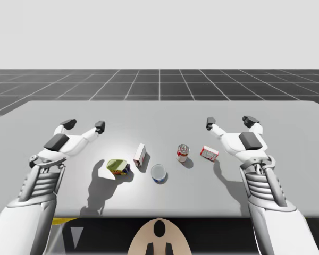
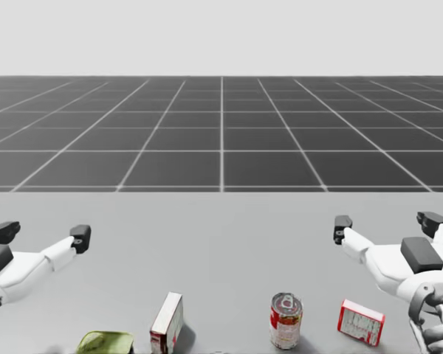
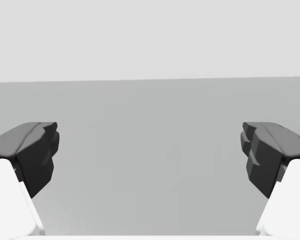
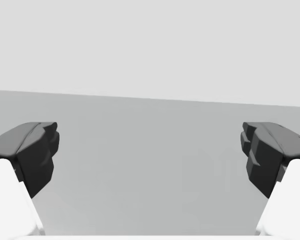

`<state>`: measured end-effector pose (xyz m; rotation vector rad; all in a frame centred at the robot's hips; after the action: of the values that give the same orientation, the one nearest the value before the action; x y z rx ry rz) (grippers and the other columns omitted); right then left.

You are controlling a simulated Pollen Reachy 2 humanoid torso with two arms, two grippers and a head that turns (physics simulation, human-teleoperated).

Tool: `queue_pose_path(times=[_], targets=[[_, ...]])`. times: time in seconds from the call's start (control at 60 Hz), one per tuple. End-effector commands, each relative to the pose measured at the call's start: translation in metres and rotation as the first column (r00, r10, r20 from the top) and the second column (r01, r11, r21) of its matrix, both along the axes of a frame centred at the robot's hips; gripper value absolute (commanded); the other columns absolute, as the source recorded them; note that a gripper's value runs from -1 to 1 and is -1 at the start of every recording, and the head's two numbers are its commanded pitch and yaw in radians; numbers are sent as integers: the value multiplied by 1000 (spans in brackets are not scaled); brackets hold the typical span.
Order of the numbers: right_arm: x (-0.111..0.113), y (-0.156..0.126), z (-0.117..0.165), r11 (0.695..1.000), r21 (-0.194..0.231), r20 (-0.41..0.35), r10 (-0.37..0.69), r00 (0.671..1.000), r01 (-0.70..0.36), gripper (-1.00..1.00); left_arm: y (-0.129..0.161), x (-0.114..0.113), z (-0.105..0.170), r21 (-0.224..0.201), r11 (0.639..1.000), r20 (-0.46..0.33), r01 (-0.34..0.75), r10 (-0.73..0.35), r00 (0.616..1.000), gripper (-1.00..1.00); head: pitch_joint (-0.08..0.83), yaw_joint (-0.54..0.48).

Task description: Lift the tuna fish can off the table.

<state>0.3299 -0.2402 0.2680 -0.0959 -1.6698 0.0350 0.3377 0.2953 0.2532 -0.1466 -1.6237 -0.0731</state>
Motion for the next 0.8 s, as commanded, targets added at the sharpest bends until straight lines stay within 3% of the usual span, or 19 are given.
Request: queue_pose_path(times=[0.017, 0.45, 0.8], targets=[[1, 0, -1, 1000, -14, -5, -6, 1000, 6, -1000, -1, 1, -3, 18, 1000, -5, 0, 0, 1000, -1000, 354, -1], [0, -1, 1, 999, -29, -1, -19, 1000, 19, -1000, -4, 2, -5, 35, 999, -12, 6, -5, 1000, -1000, 672, 2], [0, 0, 1, 1000, -26, -11, -11, 1000, 11, -1000, -6, 2, -5, 39, 999, -11, 4, -4, 1000, -1000, 748, 5]])
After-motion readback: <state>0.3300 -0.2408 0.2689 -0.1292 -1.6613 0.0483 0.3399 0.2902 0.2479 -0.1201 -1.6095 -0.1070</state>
